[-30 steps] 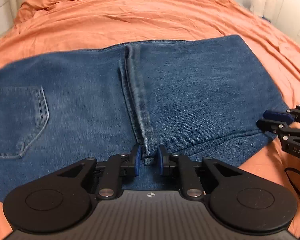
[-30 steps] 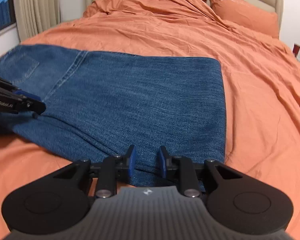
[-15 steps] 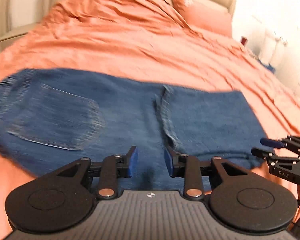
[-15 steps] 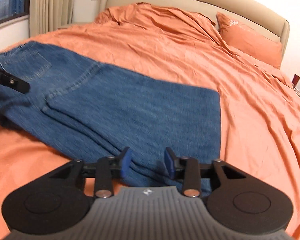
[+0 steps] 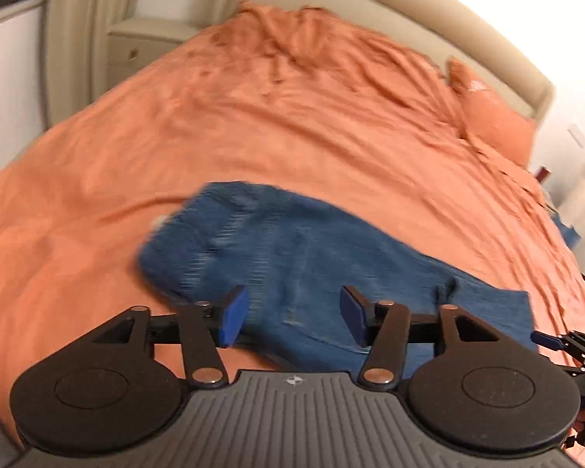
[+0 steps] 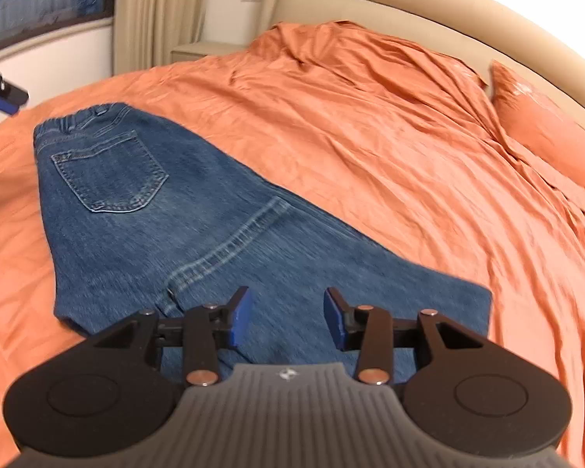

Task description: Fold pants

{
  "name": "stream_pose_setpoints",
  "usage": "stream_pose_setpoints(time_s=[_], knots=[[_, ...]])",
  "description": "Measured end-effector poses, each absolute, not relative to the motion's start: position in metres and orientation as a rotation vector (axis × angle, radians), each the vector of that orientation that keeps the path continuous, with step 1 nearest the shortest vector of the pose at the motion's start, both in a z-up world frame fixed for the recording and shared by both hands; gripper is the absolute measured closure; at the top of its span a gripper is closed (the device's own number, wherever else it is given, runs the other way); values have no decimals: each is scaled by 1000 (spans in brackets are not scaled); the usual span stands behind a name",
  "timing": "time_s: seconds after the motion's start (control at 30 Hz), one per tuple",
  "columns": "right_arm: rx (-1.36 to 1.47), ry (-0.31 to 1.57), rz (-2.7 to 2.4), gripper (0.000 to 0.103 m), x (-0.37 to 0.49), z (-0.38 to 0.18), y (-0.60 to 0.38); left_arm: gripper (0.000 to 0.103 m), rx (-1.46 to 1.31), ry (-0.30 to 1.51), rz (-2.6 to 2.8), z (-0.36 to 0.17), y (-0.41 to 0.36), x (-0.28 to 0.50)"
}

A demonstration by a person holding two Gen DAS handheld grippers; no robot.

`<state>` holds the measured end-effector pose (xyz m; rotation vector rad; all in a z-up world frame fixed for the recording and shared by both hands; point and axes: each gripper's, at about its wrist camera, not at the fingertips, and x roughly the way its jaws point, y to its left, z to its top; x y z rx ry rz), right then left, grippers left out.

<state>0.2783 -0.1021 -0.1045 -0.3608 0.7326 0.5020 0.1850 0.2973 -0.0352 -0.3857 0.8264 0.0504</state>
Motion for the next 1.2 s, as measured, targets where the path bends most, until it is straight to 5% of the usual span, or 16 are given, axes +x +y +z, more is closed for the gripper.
stream_pose_setpoints(time_s=[0.63, 0.83, 1.2], knots=[[-410, 885, 619, 72, 373, -154, -48, 28, -1076, 691, 152, -172, 412, 210], [-408, 920, 651, 88, 401, -171, -40, 31, -1034, 669, 178, -178, 410, 229], [-351, 982, 694, 88, 425, -192, -24, 76, -891, 650, 194, -155, 394, 226]])
